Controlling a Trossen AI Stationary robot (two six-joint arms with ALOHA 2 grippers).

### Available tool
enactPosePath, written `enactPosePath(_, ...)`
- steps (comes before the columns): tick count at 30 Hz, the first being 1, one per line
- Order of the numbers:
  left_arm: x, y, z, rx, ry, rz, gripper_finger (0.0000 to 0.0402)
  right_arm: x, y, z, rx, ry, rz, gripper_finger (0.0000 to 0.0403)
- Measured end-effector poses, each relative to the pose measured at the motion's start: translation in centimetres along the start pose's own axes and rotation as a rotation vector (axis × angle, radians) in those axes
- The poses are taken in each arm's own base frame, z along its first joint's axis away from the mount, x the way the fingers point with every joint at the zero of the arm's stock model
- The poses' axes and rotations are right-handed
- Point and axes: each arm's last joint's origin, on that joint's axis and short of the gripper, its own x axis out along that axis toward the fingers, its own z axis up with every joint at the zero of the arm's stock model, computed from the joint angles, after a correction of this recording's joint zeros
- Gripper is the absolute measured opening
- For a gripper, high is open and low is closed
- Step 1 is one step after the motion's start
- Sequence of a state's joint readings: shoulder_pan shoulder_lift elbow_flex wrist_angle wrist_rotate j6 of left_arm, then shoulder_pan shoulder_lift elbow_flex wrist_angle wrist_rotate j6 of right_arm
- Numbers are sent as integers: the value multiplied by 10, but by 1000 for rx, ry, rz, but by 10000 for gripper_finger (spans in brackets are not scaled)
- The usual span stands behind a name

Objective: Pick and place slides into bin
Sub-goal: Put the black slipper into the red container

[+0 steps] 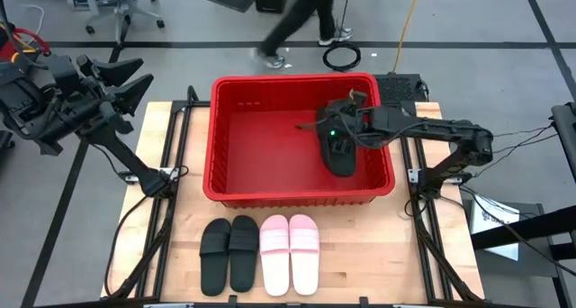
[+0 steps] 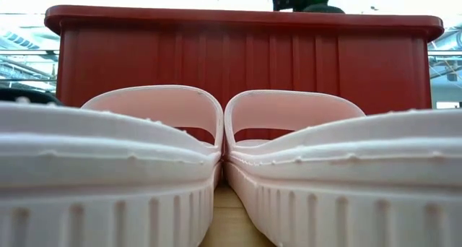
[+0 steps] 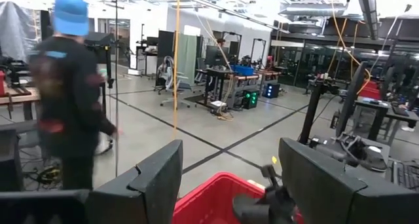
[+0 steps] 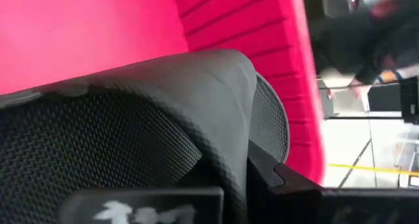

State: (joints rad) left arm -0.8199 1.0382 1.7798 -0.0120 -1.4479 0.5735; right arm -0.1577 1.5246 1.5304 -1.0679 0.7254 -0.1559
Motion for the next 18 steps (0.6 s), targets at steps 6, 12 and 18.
enactPosePath(6,2,-1,-1,20,-3,17,255,28,30,-9,-22,-4,26,6)
enactPosePath(12,2,-1,-1,15,-4,26,255,52,56,-25,-38,7,56,5)
enactPosePath(18,2,-1,-1,16,-4,26,255,66,70,-36,-41,11,57,6)
